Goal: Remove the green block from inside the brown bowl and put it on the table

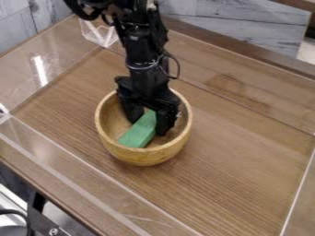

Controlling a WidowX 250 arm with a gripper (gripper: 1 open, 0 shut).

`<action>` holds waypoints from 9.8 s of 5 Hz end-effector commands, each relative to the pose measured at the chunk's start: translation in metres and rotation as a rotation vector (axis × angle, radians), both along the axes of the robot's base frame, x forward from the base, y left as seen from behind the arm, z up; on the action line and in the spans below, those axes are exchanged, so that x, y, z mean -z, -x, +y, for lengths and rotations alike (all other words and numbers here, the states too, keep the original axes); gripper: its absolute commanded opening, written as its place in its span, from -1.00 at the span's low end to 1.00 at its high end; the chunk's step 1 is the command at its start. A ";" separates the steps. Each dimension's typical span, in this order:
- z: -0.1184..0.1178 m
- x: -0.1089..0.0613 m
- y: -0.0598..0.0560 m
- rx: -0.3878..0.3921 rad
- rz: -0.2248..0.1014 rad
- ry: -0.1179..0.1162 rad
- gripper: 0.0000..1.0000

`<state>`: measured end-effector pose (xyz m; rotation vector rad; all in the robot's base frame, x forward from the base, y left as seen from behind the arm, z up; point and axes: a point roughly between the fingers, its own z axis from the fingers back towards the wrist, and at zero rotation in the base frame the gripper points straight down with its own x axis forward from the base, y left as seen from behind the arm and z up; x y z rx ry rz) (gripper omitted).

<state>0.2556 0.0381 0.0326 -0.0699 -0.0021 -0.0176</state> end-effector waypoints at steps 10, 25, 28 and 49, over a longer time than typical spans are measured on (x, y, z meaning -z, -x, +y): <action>-0.029 -0.031 0.008 -0.032 0.104 0.060 -1.00; -0.100 -0.032 -0.044 0.141 0.063 0.131 -1.00; -0.101 -0.035 -0.040 0.151 0.076 0.150 -1.00; -0.107 -0.020 -0.048 0.204 0.096 0.254 -1.00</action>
